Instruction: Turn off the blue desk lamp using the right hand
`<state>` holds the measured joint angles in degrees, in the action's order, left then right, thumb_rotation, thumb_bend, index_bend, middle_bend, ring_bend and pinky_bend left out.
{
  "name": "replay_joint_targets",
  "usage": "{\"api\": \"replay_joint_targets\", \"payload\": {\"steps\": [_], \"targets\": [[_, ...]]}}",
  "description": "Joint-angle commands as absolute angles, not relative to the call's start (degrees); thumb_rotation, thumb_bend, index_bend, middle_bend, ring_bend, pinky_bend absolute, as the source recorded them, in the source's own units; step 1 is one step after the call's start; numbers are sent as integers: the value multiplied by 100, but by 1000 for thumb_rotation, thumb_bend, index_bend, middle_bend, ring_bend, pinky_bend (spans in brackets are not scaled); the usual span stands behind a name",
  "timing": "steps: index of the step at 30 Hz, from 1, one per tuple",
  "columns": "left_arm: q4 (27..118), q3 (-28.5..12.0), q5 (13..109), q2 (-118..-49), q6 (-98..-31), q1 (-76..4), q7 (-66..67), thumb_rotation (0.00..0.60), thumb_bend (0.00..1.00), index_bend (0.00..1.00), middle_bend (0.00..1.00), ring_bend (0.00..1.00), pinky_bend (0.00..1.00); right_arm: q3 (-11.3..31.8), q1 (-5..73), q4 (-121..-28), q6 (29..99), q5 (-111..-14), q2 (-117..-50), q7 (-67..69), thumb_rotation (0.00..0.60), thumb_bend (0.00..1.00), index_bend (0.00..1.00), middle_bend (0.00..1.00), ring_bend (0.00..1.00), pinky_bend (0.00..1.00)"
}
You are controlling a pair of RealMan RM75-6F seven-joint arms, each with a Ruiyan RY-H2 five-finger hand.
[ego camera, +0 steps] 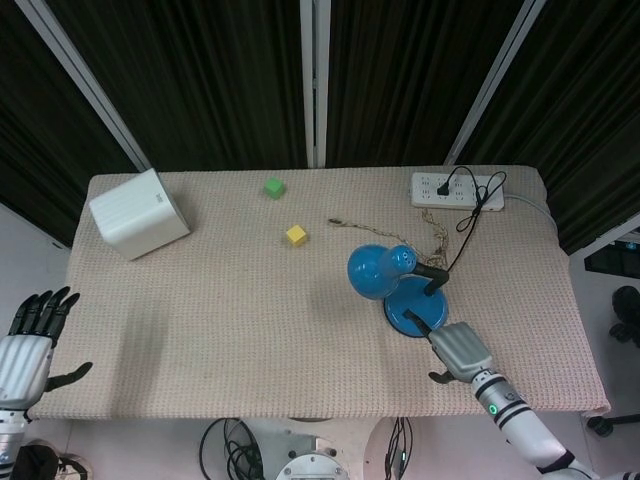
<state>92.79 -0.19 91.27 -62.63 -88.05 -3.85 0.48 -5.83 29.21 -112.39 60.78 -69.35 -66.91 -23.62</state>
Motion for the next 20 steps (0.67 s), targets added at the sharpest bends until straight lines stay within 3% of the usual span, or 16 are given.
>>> {"api": "replay_joint_targets", "payload": {"steps": [1, 3, 5, 7, 10, 12, 13, 20], "targets": [[9260, -20, 9135, -6292, -8778, -406, 68, 600, 88, 79, 0, 0, 19, -1229, 1794, -11423, 7679, -9118, -5934, -1184, 600, 90, 0, 834, 851, 872], [9258, -19, 9154, -6309, -8768, -420, 103, 600, 88, 79, 0, 0, 19, -1237, 1479, -11156, 8254, -9440, -5934, -1093, 600, 96, 0, 707, 710, 786], [9275, -19, 9179, -6320, -8768, -432, 145, 600, 88, 79, 0, 0, 19, -1166, 1143, -10829, 8792, -9542, -6005, -1239, 600, 98, 0, 504, 504, 665], [9296, -22, 9198, -6323, -8784, -434, 177, 600, 89, 79, 0, 0, 19, -1006, 850, -10530, 9195, -9377, -6142, -1507, 600, 97, 0, 247, 217, 463], [9298, -33, 9198, -6332, -8833, -416, 261, 600, 89, 79, 0, 0, 19, -783, 579, -10323, 9356, -8815, -6288, -1969, 600, 86, 0, 38, 14, 183], [9288, -40, 9186, -6345, -8864, -399, 284, 600, 88, 79, 0, 0, 19, -644, 486, -10218, 9416, -8595, -6394, -1995, 600, 73, 0, 0, 0, 36], [9282, -41, 9175, -6352, -8873, -390, 272, 600, 88, 79, 0, 0, 19, -563, 437, -10089, 9471, -8542, -6475, -1892, 600, 69, 0, 0, 0, 12], [9202, -47, 9161, -6373, -8891, -379, 233, 600, 88, 79, 0, 0, 19, -366, 293, -9531, 9481, -8526, -6597, -1240, 600, 60, 0, 0, 0, 0]]}}
